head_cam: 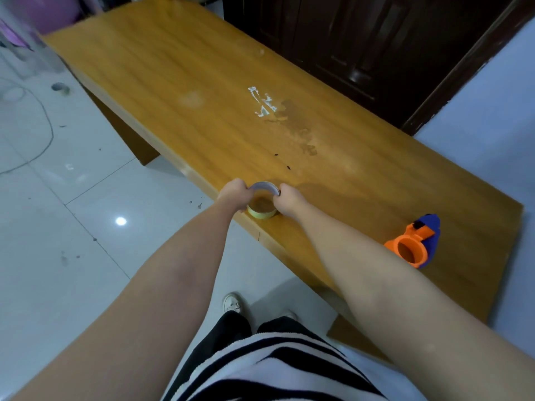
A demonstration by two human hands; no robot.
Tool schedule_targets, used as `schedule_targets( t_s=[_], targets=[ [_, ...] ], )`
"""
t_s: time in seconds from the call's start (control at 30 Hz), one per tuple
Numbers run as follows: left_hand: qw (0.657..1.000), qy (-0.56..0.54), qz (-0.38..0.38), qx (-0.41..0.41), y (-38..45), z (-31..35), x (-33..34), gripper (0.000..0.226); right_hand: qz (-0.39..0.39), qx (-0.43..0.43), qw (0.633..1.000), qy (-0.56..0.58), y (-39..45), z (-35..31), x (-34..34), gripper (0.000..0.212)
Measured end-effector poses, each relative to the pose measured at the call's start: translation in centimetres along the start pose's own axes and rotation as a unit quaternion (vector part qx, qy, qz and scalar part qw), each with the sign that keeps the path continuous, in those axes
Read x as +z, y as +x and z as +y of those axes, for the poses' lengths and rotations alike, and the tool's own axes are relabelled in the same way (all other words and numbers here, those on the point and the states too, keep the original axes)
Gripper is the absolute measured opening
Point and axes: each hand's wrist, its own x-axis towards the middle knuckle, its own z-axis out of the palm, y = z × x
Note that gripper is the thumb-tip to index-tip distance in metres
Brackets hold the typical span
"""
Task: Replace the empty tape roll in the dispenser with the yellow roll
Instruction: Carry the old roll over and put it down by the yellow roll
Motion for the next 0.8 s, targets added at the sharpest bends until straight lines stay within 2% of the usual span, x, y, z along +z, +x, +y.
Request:
schedule_targets(
  t_s=[0.07, 0.13, 0.27, 0.4, 0.5, 0.57, 0.63, 0.73, 0.8],
  targets=[
    [0.999, -0.037, 0.018, 0.004, 0.2, -0.6, -1.1, 0.027, -0.001, -0.002, 1.0, 0.028, 0.5, -1.3, 0.3, 0.029],
    [0.997, -0.062, 0.038, -0.002, 0.3, -1.5, -2.2, 0.032, -0.003, -0.01, 0.999, 0.044, 0.8, -2.7, 0.7, 0.033],
    [0.991, -0.113, 0.063, -0.025, 0.4, -4.0, -4.6, 0.031, 0.001, -0.039, 0.997, 0.063, 1.6, -5.9, 2.0, 0.031],
    [0.982, -0.16, 0.092, -0.044, 0.2, -6.8, -6.6, 0.019, 0.008, -0.084, 0.995, 0.048, 2.3, -9.3, 3.8, 0.01],
    [0.975, -0.183, 0.109, -0.061, 0.0, -9.0, -8.1, 0.015, 0.003, -0.103, 0.993, 0.057, 2.6, -11.9, 5.2, 0.013],
    [0.972, -0.201, 0.107, -0.065, -0.3, -10.4, -9.1, 0.023, -0.005, -0.116, 0.992, 0.05, 2.8, -13.5, 6.3, 0.019],
    [0.972, -0.198, 0.108, -0.062, -0.6, -11.6, -9.9, 0.035, -0.01, -0.128, 0.991, 0.033, 2.8, -15.0, 7.3, 0.013],
    [0.97, -0.207, 0.122, -0.043, -1.1, -13.3, -10.9, 0.037, -0.017, -0.142, 0.989, 0.022, 3.2, -16.6, 8.5, 0.018],
    [0.969, -0.206, 0.134, -0.039, -1.4, -14.4, -11.5, 0.036, -0.027, -0.155, 0.987, 0.015, 3.4, -17.5, 9.0, 0.014]
  ],
)
